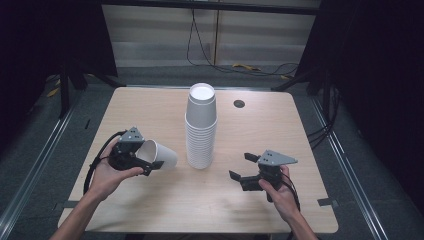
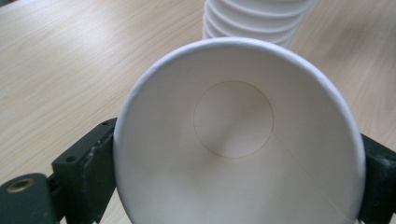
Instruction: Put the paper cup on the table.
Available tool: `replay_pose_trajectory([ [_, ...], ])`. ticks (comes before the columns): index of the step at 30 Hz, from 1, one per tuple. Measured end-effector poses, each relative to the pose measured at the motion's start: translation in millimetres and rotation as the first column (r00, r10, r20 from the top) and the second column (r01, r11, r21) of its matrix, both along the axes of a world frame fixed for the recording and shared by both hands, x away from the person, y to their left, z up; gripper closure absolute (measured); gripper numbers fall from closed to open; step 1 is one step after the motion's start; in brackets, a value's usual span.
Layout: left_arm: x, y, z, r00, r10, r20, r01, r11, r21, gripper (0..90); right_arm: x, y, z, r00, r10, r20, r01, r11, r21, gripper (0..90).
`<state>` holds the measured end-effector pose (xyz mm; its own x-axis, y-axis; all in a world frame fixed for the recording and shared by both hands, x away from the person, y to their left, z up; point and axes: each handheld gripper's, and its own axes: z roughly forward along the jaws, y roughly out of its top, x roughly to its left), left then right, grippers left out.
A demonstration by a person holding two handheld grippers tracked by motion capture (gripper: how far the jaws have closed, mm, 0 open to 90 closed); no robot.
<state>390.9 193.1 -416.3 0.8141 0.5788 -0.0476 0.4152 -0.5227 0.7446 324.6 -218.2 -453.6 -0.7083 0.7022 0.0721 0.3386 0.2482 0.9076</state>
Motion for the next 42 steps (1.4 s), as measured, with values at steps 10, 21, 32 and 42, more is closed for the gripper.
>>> replay_pose_trajectory([
  [10, 23.0, -10.5, 1.5, 0.9991, 0.035, -0.025, -0.033, 0.9953, 0.092, 7.8, -1.3, 0.8, -8.0, 0.9994, 0.005, -0.034, -0.005, 1.000, -0.014, 13.5],
  [21, 43.1, -17.7, 1.1, 0.9978, 0.053, -0.040, -0.044, 0.9804, 0.192, 7.8, -0.8, 0.0, -9.1, 0.9994, 0.000, -0.035, 0.000, 1.000, -0.011, 13.6],
  [32, 55.0, -21.4, -10.9, 0.9942, 0.055, -0.093, -0.025, 0.9557, 0.293, 7.5, -1.1, 1.0, -11.1, 0.9988, 0.000, -0.049, -0.001, 1.000, -0.005, 13.5],
  [42, 62.3, -28.8, -12.8, 0.9946, 0.074, -0.073, -0.048, 0.9502, 0.308, 6.1, -0.6, 3.5, -13.4, 0.9981, -0.001, -0.062, 0.000, 1.000, -0.020, 13.6],
])
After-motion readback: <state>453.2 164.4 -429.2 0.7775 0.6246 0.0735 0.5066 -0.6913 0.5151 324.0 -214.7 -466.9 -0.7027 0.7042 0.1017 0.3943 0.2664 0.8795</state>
